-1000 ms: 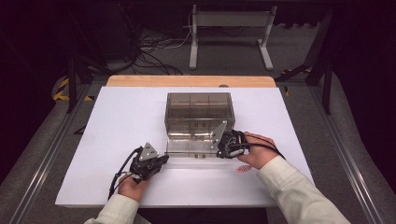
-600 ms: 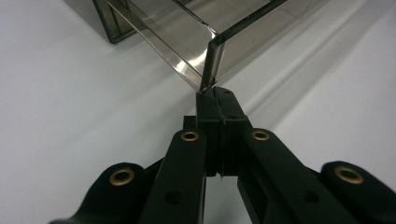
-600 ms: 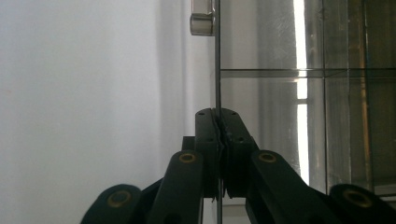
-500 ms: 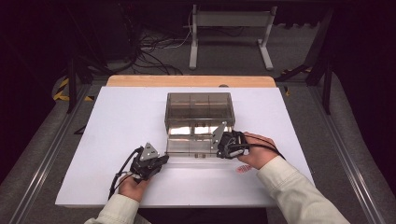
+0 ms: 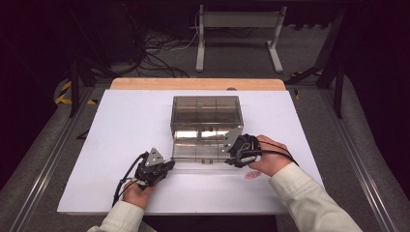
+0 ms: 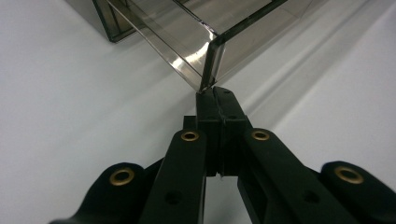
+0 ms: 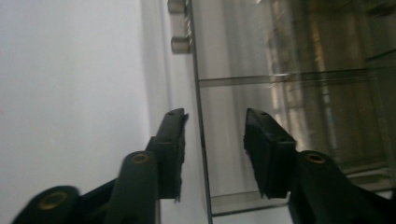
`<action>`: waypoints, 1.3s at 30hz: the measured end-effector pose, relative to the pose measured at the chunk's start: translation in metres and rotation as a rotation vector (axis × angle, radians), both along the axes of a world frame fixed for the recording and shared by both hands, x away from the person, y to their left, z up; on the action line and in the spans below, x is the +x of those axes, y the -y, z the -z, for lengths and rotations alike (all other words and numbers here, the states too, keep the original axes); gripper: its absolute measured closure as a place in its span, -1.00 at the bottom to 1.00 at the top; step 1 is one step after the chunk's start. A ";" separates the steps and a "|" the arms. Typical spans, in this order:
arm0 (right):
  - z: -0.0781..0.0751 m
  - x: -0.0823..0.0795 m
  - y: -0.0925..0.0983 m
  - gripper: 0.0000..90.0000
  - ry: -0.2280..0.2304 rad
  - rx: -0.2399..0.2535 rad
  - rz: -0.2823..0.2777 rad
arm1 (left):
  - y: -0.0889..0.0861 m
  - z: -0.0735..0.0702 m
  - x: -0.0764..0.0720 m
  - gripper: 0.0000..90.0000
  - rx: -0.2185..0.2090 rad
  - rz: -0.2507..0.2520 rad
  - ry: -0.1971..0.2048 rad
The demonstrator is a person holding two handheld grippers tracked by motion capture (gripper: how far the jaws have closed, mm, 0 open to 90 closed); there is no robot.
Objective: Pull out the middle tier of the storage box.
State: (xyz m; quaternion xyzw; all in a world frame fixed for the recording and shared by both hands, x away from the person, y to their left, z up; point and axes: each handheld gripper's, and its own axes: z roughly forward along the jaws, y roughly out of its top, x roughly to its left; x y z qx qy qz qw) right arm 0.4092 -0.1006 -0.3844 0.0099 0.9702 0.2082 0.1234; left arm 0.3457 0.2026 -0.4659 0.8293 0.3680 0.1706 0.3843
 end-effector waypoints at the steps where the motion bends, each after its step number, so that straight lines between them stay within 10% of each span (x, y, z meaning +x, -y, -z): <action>1: -0.003 -0.002 0.003 0.20 0.019 0.030 0.006 | 0.000 0.000 0.000 1.00 0.001 0.000 0.001; 11: -0.025 -0.015 0.039 -0.34 0.024 0.147 0.081 | 0.001 0.000 -0.001 1.00 0.005 0.002 0.003; 39: -0.002 -0.029 0.091 -0.42 -0.007 0.183 0.211 | 0.001 0.000 -0.002 1.00 0.005 0.005 0.010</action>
